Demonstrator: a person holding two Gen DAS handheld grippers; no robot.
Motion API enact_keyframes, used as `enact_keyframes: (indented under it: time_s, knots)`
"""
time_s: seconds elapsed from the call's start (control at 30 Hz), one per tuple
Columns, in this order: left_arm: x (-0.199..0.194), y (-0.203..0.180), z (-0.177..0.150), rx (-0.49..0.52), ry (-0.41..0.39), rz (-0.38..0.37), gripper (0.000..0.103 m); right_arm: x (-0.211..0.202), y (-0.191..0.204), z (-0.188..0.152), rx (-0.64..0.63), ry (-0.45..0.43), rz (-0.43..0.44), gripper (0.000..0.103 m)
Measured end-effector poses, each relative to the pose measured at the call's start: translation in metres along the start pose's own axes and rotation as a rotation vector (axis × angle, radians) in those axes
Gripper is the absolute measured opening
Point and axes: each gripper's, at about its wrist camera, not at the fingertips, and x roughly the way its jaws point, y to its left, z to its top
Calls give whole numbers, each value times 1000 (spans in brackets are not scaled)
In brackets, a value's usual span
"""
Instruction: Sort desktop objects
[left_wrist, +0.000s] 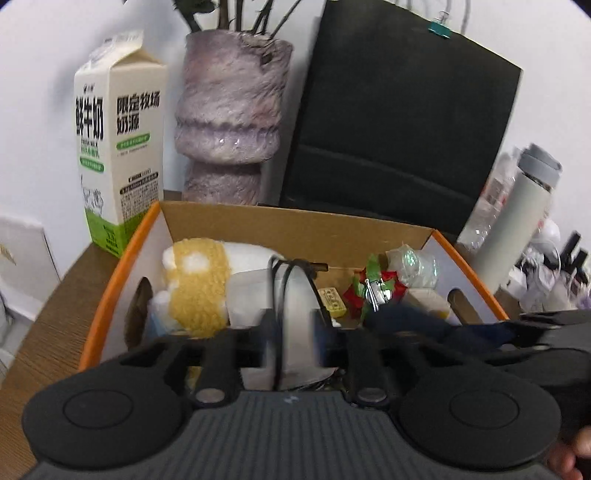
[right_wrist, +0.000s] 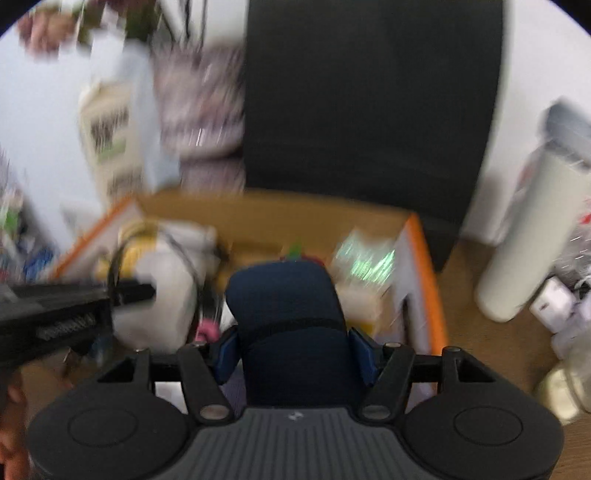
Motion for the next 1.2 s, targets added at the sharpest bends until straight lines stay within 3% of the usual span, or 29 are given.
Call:
enact_keyframes:
  time_s: [0.07,0.17,0.27,0.33,0.5,0.57,0.77,1.2]
  knots:
    - [-12,7,5,-20,-28,-15,56,4,-1,-3,0,12,2,64]
    - [-29,13,23,-40,-44,-8,81,-3,-5,2,-1,-22,-1,63]
    - [-50,12,39,-21,-62,66,85,-35,-11,15,46,-72,-38,67]
    - [-60,11,45,-20,-64,92,91,-65,-16,22,74,-130,-22,80]
    - [-81,-1,45,13,-2,121,102,-117,-33,29,170,-158,72,81]
    - [-89,-9,40,33,17,171,103,-127,-33,22,177,-150,57,86]
    - [-107,-21,10,50,105,249,103,-136,-14,-18,121,-119,14,87]
    - [-162,-28,-72,34,73,235,103,-153,20,-106,126,-198,-29,87]
